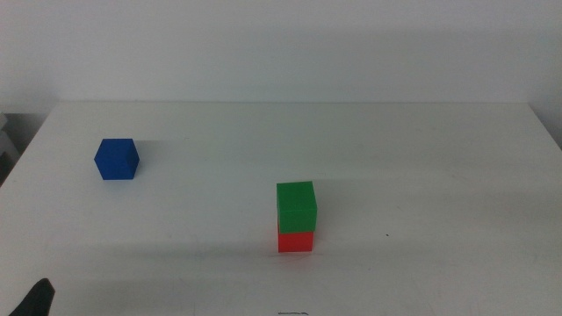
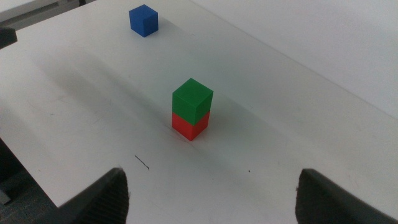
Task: Stack red cubes first, then green, then blue cubes in a specific spot.
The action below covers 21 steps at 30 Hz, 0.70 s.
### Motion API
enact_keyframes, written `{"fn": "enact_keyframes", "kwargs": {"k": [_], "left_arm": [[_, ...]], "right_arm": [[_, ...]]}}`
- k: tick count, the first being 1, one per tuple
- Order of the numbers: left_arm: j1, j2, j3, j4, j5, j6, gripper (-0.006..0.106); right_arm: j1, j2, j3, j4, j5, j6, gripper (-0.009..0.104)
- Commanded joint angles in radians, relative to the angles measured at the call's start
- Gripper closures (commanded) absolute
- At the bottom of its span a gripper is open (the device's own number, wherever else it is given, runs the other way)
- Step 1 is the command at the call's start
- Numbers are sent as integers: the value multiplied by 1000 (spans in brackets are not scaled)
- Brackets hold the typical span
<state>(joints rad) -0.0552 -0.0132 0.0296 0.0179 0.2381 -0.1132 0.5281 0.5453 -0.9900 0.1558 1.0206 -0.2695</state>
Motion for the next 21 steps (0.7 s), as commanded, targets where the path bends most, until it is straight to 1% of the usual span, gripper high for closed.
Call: {"fn": "enact_keyframes", "kwargs": {"k": [1, 2, 9, 11, 14, 17, 21], "left_arm": [[-1, -21, -4, -3, -73, -13, 10], [-1, -21, -4, -3, -73, -13, 10], [-1, -20, -4, -3, -20, -13, 10], [-1, -2, -22, -18, 5, -16, 10], [-1, 122, -128, -30, 60, -14, 10], [-5, 335, -312, -30, 188, -12, 10], [-6, 574, -556, 4, 399, -12, 10]], "right_arm": [[1, 8, -17, 2, -72, -9, 1], [1, 10, -17, -9, -69, -9, 1], [1, 10, -17, -12, -69, -9, 1], [1, 10, -17, -14, -68, -9, 1], [1, 10, -17, -14, -68, -9, 1], [1, 10, -17, -14, -67, -9, 1], [1, 10, -17, -14, -66, -9, 1]]}}
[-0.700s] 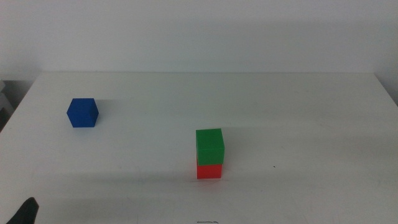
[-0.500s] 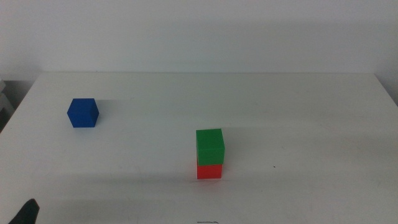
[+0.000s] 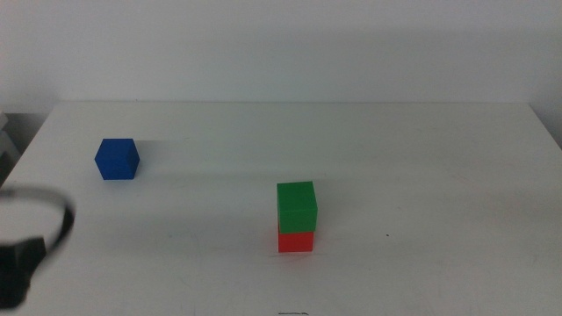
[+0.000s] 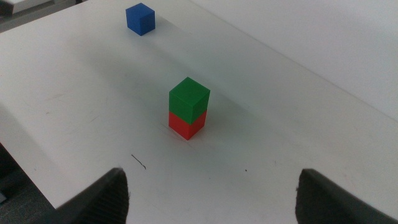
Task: Stack red cubes first, then green, then blue cubes in a specific spot.
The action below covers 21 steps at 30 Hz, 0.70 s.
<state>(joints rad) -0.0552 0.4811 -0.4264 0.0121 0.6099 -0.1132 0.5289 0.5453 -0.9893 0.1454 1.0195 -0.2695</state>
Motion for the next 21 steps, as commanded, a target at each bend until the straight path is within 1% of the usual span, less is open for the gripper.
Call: {"fn": "enact_keyframes", "kwargs": {"k": [1, 5, 9, 14, 18, 21], "left_arm": [[-6, 134, -150, 12, 74, -12, 10], [-6, 299, -301, 12, 241, -12, 10], [-6, 404, -381, 8, 345, -12, 10], [-6, 502, -423, -25, 310, -13, 10], [-6, 581, -472, -22, 275, -7, 10], [-3, 673, -570, -3, 277, -9, 10]], "right_arm": [[0, 10, -17, -4, -65, -9, 1], [0, 10, -17, -3, -65, -9, 1], [0, 10, -17, -4, -65, -9, 1], [0, 10, -17, -4, -65, -9, 1], [0, 10, -17, -4, -65, -9, 1], [0, 10, -17, -4, -65, -9, 1]]}}
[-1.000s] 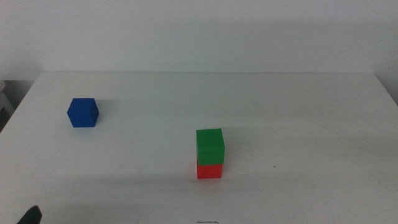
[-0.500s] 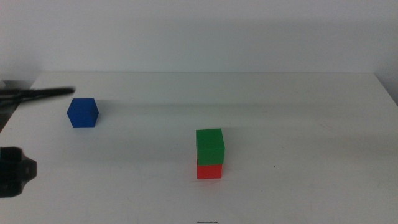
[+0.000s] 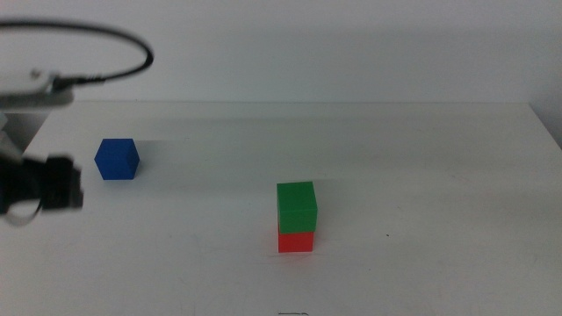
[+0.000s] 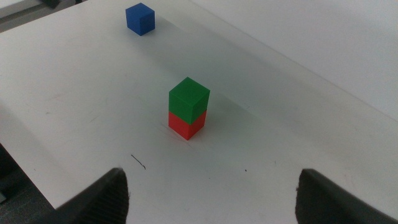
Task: Stack red cubes first, then green, then blue cubes in a specific spot.
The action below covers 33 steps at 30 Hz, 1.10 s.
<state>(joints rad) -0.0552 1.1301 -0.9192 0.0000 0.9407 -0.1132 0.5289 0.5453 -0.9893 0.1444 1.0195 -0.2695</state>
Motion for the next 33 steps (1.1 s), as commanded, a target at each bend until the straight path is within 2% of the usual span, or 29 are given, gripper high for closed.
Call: {"fn": "enact_keyframes", "kwargs": {"k": [1, 8, 12, 21, 25, 33], "left_arm": [[-3, 65, -119, 9, -47, -11, 10], [-2, 384, -424, 11, -2, -10, 10], [12, 580, -631, 44, 88, 6, 10], [83, 956, -1064, -5, 296, 113, 10], [89, 1054, -1142, -24, 313, 123, 10], [89, 1129, -1153, -32, 270, 128, 13]], "right_arm": [[0, 10, -17, -3, -65, -9, 1], [0, 10, -17, -3, -65, -9, 1], [0, 10, -17, -3, -65, -9, 1], [0, 10, -17, -3, -65, -9, 1], [0, 10, -17, -3, -65, -9, 1], [0, 10, -17, -3, -65, -9, 1]]}}
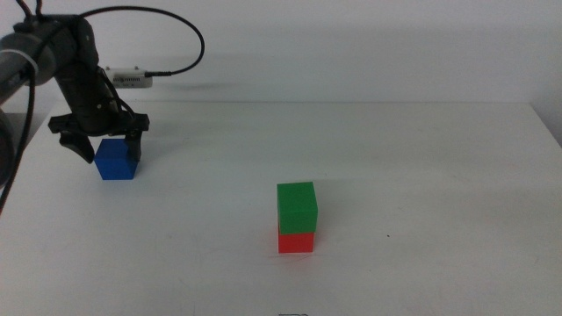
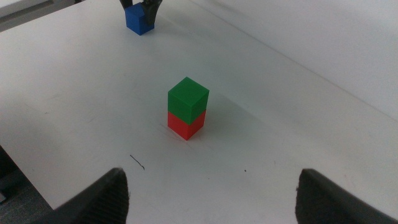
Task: Stack red cubes first, then green, then blue cubes in a specific spot.
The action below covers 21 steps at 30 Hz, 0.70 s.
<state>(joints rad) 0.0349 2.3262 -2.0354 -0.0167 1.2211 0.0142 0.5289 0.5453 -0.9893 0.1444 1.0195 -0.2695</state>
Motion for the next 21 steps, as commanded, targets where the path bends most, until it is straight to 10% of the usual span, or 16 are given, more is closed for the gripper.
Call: {"fn": "enact_keyframes", "kwargs": {"k": [1, 11, 21], "left_arm": [[-1, -63, -37, -15, -13, 2, 16], [18, -136, -28, -124, 102, -25, 89], [-313, -574, 327, 33, 98, -509, 94]], "right_arm": [[0, 10, -17, -3, -65, -9, 1], [0, 10, -17, -3, -65, -9, 1], [0, 10, -17, -3, -65, -9, 1]]}}
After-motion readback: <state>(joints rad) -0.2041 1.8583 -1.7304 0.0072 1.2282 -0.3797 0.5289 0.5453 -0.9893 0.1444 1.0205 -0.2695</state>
